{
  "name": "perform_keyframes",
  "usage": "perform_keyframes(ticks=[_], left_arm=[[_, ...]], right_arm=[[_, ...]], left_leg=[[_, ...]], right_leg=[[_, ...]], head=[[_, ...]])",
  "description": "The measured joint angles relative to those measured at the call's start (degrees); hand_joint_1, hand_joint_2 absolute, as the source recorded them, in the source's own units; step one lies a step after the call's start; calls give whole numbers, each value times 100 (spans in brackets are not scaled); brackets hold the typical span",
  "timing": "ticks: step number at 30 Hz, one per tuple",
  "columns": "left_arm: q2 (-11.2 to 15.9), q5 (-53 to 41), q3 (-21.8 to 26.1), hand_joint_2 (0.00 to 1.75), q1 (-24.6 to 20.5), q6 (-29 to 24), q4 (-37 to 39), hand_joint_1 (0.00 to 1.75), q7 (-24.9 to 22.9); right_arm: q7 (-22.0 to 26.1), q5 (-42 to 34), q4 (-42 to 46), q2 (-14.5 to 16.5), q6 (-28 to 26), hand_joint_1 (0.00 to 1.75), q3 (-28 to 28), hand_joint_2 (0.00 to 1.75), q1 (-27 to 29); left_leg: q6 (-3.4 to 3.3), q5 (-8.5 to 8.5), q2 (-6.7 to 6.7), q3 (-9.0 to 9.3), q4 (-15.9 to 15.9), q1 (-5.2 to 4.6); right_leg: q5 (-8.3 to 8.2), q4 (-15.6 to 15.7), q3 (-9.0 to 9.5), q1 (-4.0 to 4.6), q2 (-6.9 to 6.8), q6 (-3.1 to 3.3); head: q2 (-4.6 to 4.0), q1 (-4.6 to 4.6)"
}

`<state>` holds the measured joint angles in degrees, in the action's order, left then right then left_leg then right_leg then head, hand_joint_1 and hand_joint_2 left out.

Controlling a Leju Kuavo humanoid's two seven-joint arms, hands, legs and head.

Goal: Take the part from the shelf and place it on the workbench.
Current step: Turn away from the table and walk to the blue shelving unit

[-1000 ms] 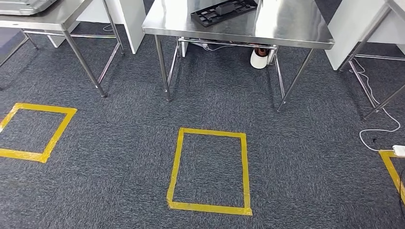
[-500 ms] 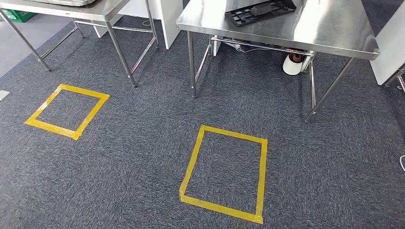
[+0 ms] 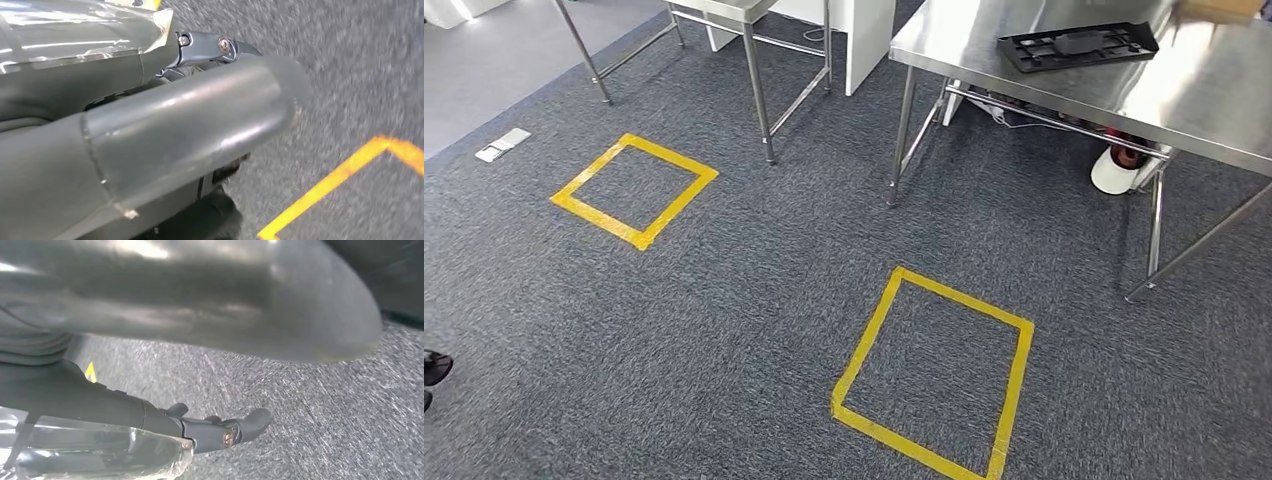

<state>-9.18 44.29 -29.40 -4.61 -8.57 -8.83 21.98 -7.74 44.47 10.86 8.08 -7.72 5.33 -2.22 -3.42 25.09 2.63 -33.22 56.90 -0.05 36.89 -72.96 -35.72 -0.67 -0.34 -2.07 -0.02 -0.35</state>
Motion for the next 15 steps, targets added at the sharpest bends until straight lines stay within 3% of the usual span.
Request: perform_keyframes(ticks=[1, 2, 4, 6, 8, 9, 10, 12, 13, 15], left_arm=[[0, 2, -2, 0, 1, 0, 0, 0, 1], [0, 2, -2, 0, 1, 1, 0, 0, 2], [-4, 3, -3, 0, -2, 3, 0, 0, 4], [-7, 1, -5, 0, -5, 11, 0, 0, 8], [0, -9, -8, 0, -4, 26, 1, 0, 5], [5, -15, -10, 0, -2, 32, 3, 0, 1], [9, -22, -15, 0, -2, 39, 4, 0, -3], [14, -43, -37, 0, -7, 49, 7, 0, -14], [15, -53, -48, 0, -8, 52, 7, 0, -19], [23, -75, -64, 0, -1, 45, 7, 0, -34]], right_arm=[[-3, 4, 0, -3, 0, 0, 2, 0, 5], [-4, 9, 0, -7, 0, 0, 4, 0, 5], [-4, 17, -1, -15, 0, 0, 7, 0, 0], [-4, 23, -1, -13, 0, 0, 7, 0, -8], [-11, 36, -1, -4, 0, 0, 8, 0, -20], [-16, 43, 0, 1, 0, 0, 11, 0, -27], [-20, 47, 0, 9, 0, 0, 16, 0, -29], [-19, 54, 0, 24, -3, 0, 36, 0, -22], [-17, 58, 0, 25, -12, 0, 53, 0, -13], [-10, 75, 0, 19, -43, 0, 93, 0, -3]], left_leg=[[2, -7, 90, -1, 2, -4], [9, -15, 179, 2, 4, -6], [40, -31, 340, -2, 15, -14], [88, -49, 458, -33, 27, -23], [154, -80, 568, -78, 27, -23], [186, -66, 521, -111, 57, -26], [218, 7, 386, -168, 158, -30], [281, 349, -9, -420, 690, -20], [318, 553, -127, -607, 1084, 1], [386, 741, -193, -872, 1641, 52]], right_leg=[[-89, 85, 25, 2, 18, -38], [-260, 401, 159, 0, 58, -74], [-631, 1256, 521, -1, 329, -91], [-794, 1674, 682, 15, 513, -24], [-826, 1693, 693, 16, 406, 63], [-845, 1704, 705, -4, 334, 103], [-866, 1722, 714, -31, 255, 160], [-885, 1744, 723, -49, 74, 248], [-883, 1743, 719, -40, -24, 278], [-876, 1739, 710, -30, -222, 283]], head=[[0, 2], [0, 2], [0, 4], [0, 2], [0, -3], [0, -7], [0, -25], [0, -63], [0, -82], [0, -85]])
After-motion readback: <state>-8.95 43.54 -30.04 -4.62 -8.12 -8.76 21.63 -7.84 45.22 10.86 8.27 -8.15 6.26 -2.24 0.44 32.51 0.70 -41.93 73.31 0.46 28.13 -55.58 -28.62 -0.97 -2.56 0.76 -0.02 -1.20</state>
